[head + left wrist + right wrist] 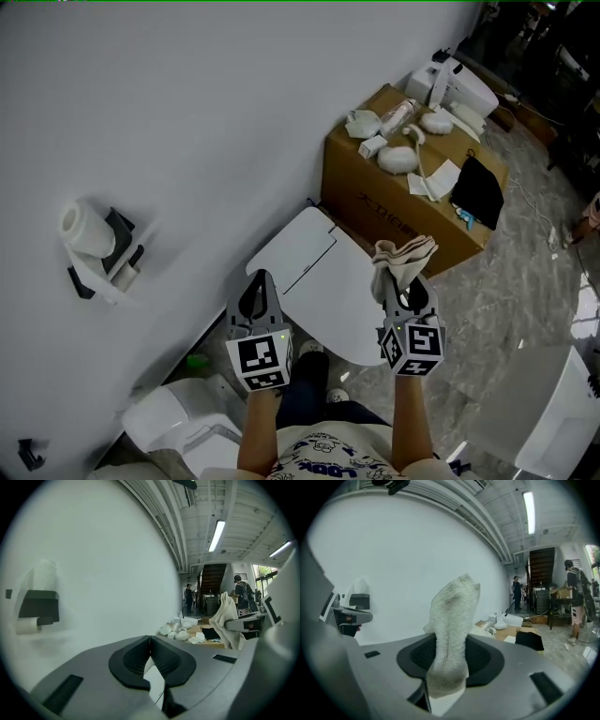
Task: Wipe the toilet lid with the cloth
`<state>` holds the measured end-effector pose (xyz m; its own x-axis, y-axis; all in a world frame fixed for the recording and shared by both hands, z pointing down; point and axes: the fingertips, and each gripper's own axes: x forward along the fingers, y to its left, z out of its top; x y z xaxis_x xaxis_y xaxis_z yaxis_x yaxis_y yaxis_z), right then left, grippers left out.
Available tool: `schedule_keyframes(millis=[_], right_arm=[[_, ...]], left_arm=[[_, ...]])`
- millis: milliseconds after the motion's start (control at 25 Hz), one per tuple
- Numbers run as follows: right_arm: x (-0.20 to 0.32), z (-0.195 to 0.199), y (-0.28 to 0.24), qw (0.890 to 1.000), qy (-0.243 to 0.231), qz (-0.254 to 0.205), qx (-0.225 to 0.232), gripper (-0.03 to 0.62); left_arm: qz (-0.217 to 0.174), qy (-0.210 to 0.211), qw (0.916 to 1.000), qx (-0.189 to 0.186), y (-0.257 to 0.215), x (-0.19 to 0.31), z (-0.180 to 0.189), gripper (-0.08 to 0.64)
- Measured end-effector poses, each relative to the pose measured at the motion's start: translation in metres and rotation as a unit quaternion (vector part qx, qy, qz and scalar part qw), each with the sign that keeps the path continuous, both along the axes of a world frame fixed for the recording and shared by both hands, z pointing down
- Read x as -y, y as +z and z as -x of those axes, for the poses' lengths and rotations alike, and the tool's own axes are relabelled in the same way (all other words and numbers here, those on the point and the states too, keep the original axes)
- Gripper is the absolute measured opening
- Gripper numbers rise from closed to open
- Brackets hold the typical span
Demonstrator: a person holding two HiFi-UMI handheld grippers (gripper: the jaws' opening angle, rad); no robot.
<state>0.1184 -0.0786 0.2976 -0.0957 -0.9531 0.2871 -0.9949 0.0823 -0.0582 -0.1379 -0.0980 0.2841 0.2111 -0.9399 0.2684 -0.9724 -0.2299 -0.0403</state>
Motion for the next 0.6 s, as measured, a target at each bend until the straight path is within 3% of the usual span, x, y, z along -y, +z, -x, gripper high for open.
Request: schedule_keyframes(millis=[280, 600], right_arm=[[0.057, 0.007, 0.039, 0.999, 0.015, 0.036, -0.014, 0.161], [0.086, 0.007, 0.098, 0.996, 0.020, 0.084, -0.030, 0.161]], left_arm=[[0.033, 0.025, 0.9991, 0.006, 0.039, 0.069, 0.008, 0.003], [0.063, 0.058, 0.9963, 0.013, 0.089, 0.113, 0.001, 0.003]])
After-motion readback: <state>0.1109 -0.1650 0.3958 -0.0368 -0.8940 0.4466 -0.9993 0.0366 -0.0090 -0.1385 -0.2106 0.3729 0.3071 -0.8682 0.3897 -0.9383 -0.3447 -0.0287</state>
